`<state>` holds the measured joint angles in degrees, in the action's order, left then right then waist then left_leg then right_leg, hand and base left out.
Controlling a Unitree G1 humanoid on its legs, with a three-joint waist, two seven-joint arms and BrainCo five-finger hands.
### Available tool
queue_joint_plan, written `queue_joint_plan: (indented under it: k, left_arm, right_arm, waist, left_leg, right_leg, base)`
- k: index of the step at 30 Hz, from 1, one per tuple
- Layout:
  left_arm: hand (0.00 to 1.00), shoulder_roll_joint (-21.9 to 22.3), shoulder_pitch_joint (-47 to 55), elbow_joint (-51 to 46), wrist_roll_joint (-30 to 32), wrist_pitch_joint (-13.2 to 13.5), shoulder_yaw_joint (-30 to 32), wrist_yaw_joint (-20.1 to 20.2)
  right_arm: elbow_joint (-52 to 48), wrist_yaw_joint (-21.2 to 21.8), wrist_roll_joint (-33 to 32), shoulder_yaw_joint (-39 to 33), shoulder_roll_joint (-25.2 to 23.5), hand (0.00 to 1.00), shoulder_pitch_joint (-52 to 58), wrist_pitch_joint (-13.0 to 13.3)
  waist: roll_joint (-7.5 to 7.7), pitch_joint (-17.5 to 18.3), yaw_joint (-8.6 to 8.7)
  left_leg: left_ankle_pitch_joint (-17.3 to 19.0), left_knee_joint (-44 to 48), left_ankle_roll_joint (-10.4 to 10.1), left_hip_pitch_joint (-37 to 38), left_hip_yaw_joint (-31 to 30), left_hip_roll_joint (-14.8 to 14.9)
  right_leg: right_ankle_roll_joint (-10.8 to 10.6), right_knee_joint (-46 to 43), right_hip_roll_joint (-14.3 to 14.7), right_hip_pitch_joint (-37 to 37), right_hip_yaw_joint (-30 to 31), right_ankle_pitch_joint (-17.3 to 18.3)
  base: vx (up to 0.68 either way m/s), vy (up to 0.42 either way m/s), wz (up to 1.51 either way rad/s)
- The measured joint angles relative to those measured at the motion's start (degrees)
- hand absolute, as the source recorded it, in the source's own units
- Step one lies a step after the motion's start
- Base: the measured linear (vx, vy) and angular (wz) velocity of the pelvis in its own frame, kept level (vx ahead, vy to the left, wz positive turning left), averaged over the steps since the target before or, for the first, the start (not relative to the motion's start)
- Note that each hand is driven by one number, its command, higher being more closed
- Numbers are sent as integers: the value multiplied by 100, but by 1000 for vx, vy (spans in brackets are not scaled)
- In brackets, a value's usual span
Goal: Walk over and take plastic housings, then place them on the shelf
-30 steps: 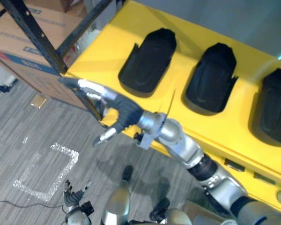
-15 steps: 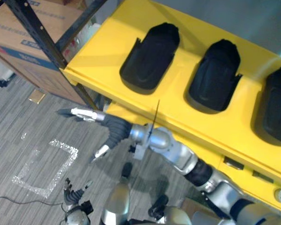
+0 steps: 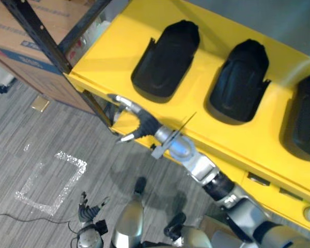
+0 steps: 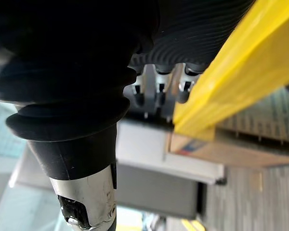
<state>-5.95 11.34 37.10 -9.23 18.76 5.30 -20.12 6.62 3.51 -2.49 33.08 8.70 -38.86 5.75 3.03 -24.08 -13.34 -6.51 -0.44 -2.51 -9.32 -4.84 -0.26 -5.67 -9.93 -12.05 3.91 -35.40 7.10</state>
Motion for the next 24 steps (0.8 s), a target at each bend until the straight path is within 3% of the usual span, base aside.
queue_joint_plan:
  k: [11, 24]
  left_arm:
    - [0, -33, 2, -24, -167, -10, -166, 21]
    - [0, -38, 3, -88, -174, -10, -172, 35]
  right_arm:
    - [407, -96, -20, -537, 88, 0, -304, 58]
    - [956, -117, 116, -557, 105, 0, -493, 80]
  waist:
    - [-88, -219, -1]
    - [-141, -250, -1]
  left_leg:
    - [-30, -33, -33, 19, -23, 28]
    - [-47, -33, -49, 26, -52, 1]
  right_leg:
    - [118, -192, -11, -72, 82, 77]
    - [89, -358, -82, -101, 73, 190]
  base:
    - [-23, -10, 1]
    - [-30, -31, 1]
